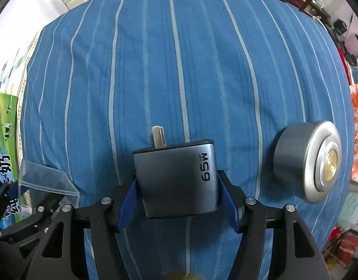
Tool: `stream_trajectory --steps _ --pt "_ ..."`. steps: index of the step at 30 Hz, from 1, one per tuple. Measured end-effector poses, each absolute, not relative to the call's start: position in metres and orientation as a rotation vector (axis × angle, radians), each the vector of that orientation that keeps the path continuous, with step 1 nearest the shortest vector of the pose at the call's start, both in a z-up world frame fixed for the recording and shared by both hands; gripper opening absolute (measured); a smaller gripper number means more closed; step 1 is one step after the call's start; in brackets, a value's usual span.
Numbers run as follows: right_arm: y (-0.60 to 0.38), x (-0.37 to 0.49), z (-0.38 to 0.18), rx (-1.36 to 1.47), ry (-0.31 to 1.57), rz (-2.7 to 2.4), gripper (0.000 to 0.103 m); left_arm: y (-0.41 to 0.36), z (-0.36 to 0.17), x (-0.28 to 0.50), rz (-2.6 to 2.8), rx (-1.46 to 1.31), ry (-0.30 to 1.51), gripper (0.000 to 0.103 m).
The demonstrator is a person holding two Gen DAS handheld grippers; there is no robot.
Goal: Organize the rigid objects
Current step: 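Carry the clear box and grey charger with both tools into the blue box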
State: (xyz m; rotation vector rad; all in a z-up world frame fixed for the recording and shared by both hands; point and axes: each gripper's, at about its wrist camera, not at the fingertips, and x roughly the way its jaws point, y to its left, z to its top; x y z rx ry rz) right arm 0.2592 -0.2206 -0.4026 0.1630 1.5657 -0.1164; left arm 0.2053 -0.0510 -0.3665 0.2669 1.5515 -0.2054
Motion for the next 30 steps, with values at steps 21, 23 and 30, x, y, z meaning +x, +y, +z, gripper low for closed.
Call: stream_trajectory --steps 21,23,30 --pt "-0.236 0.231 -0.395 0.210 1.505 -0.118 0.064 -0.007 -0.334 0.207 -0.219 0.169 1.507 0.036" --pt "-0.233 0.228 -0.390 0.215 1.496 -0.112 0.063 0.001 -0.325 0.198 -0.216 0.162 1.497 0.036" --pt "-0.224 0.217 -0.353 0.222 1.441 -0.078 0.062 0.019 -0.271 0.192 -0.205 0.136 1.410 0.036"
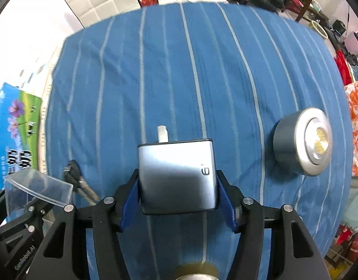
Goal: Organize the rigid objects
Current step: 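Carry the clear box and grey charger with both tools into the blue box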
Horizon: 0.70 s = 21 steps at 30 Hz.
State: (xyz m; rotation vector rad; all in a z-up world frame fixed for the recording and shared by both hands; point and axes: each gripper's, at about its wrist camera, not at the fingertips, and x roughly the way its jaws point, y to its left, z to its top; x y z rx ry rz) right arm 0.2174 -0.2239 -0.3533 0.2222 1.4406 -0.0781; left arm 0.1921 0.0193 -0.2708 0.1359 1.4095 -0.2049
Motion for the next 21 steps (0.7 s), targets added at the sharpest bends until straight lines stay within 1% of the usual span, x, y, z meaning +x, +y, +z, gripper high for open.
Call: stream_trajectory --steps 4,6,10,13,15,21 --pt "-0.218 0.213 -0.328 0.234 1.410 -0.050 0.062 0.026 -0.227 0.189 -0.195 0.127 1.334 0.036" --pt "-0.212 0.214 -0.310 0.221 1.390 -0.037 0.062 0.018 -0.214 0.192 -0.186 0.119 1.307 0.036" --pt "-0.200 0.210 -0.285 0.224 1.345 -0.010 0.061 0.039 -0.191 0.189 -0.164 0.100 1.251 0.036" --pt "-0.187 0.206 -0.263 0.240 1.313 0.017 0.061 0.067 -0.179 0.186 -0.143 0.079 1.225 0.036" --pt "-0.177 0.203 -0.248 0.244 1.292 0.045 0.061 0.072 -0.184 0.188 -0.123 0.071 1.212 0.036" --pt "-0.124 0.198 -0.209 0.256 1.245 0.159 0.061 0.136 -0.178 0.172 -0.026 0.028 1.184 0.036"
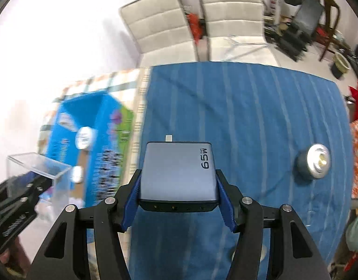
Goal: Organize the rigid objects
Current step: 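Carry the clear box and grey charger with both tools into the blue box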
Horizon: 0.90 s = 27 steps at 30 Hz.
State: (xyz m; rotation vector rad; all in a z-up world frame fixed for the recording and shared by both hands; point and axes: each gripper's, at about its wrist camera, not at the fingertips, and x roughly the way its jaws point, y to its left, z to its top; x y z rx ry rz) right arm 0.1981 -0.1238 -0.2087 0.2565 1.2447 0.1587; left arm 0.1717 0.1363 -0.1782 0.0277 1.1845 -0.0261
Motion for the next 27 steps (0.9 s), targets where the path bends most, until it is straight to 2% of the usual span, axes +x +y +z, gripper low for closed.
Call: stream_trajectory --steps 6,12,20,27 --pt "-0.049 0.203 -0.187 0.273 1.239 0.291 0.061 0.206 -0.202 0.163 0.078 0.022 1.223 0.036" --pt "0.035 0.216 -0.188 0.223 1.259 0.395 0.062 0.252 -0.249 0.165 0.115 0.026 1.307 0.036" --pt "0.121 0.253 -0.245 0.190 1.385 0.439 0.062 0.271 -0.313 0.177 0.074 -0.018 1.411 0.036" --pt "0.156 0.283 -0.298 0.147 1.468 0.407 0.062 0.276 -0.344 0.186 0.051 -0.047 1.451 0.036"
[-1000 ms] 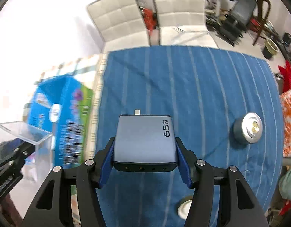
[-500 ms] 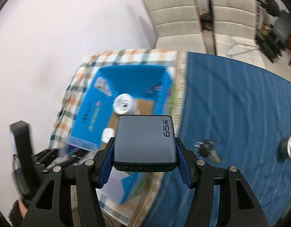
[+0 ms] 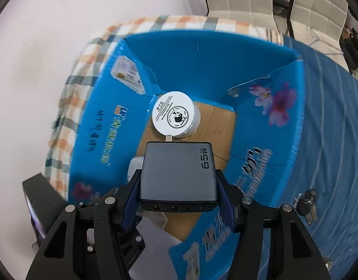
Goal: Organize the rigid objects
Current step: 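Carry the clear box and grey charger with both tools into the blue box, then open both tools to release the clear box and charger in the box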
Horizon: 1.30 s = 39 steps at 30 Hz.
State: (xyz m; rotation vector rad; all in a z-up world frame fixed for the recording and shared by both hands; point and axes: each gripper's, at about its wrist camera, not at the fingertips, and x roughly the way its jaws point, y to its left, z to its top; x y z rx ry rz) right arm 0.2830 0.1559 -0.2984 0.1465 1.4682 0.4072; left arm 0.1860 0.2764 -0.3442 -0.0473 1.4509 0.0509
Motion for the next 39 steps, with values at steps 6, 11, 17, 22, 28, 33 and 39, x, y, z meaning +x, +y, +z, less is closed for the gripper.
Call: stream_trajectory --steps 6,11,17,22,28,33,39 --pt "0.169 0.296 -0.337 0.151 1.521 0.377 0.062 0.276 -0.362 0.188 0.048 -0.071 1.480 0.036" --pt "0.175 0.300 -0.357 0.154 1.540 0.365 0.062 0.278 -0.374 0.189 0.054 -0.100 1.509 0.038" --pt "0.181 0.296 -0.367 0.119 1.535 0.361 0.062 0.275 -0.383 0.192 0.047 -0.110 1.561 0.038" --pt "0.186 0.290 -0.381 0.082 1.548 0.360 0.062 0.277 -0.384 0.197 0.056 -0.113 1.564 0.052" --pt "0.192 0.287 -0.393 0.086 1.584 0.357 0.062 0.291 -0.378 0.201 0.061 -0.136 1.568 0.078" --pt "0.199 0.283 -0.391 0.086 1.579 0.357 0.070 0.291 -0.367 0.199 0.065 -0.152 1.552 0.092" --pt "0.197 0.286 -0.372 0.091 1.555 0.355 0.075 0.298 -0.346 0.196 0.094 -0.158 1.495 0.100"
